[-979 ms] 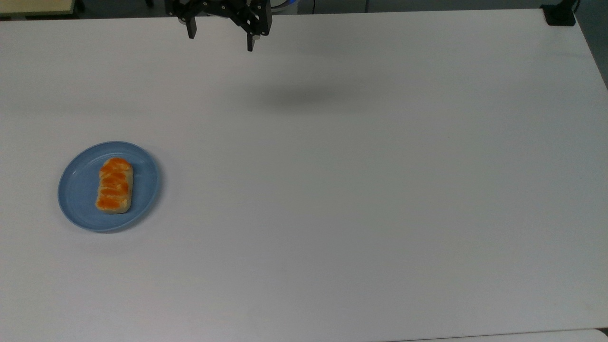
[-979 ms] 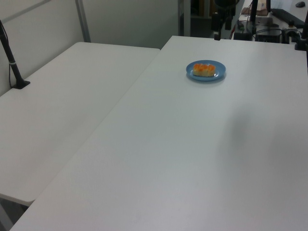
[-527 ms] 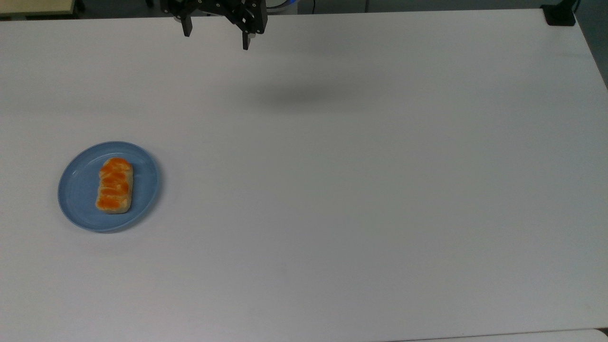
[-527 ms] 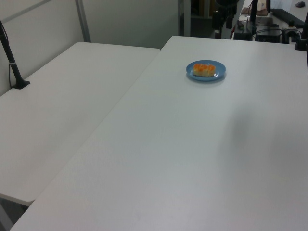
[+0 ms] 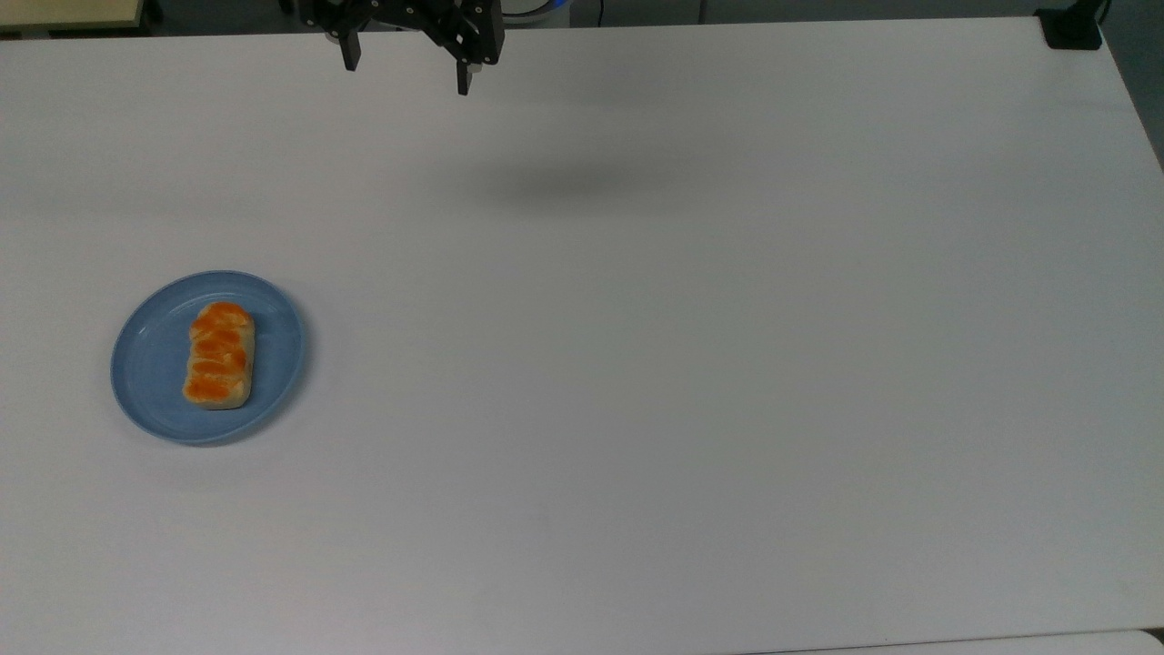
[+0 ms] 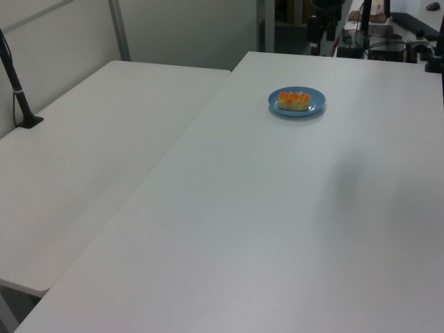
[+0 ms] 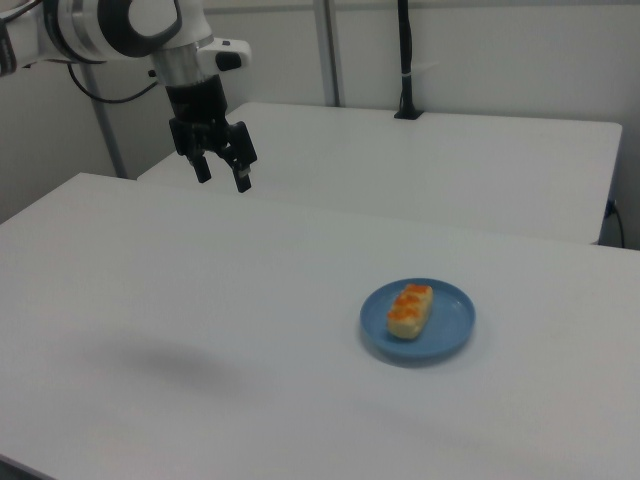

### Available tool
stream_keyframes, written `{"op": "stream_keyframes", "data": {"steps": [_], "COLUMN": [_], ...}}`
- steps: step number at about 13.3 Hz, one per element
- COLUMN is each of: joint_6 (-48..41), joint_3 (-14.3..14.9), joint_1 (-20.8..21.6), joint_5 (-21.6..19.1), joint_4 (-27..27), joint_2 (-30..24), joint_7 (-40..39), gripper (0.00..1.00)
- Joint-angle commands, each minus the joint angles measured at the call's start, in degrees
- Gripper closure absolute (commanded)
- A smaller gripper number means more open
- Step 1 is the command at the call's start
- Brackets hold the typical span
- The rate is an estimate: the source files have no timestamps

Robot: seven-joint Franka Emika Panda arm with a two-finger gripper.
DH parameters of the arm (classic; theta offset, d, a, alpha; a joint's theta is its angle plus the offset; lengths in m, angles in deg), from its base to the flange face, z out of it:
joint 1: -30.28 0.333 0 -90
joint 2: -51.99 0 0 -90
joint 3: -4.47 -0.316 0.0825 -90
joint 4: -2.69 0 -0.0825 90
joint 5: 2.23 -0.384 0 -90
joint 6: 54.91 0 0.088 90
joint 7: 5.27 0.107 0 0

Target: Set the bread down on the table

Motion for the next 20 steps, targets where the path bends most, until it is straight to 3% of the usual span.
{"op": "stream_keyframes", "data": {"steps": [1,5,10,12,20], "joint_6": [4.5,12.9,26.4,31.5,42.2], "joint_3": [0.4,0.4,0.4,0.4,0.4], "joint_1": [-3.3,-8.4,-12.7,-13.7,-15.9], "joint_5": [-1.0,-1.2,-0.1,-0.1,0.4], "joint_4": [-1.2,-1.2,2.1,2.0,2.0], "joint_2": [1.3,5.9,19.4,22.5,29.1], "joint_7": [-5.3,-11.5,-15.2,-15.2,-17.5], "gripper": [0.00,0.00,0.00,0.00,0.00]}}
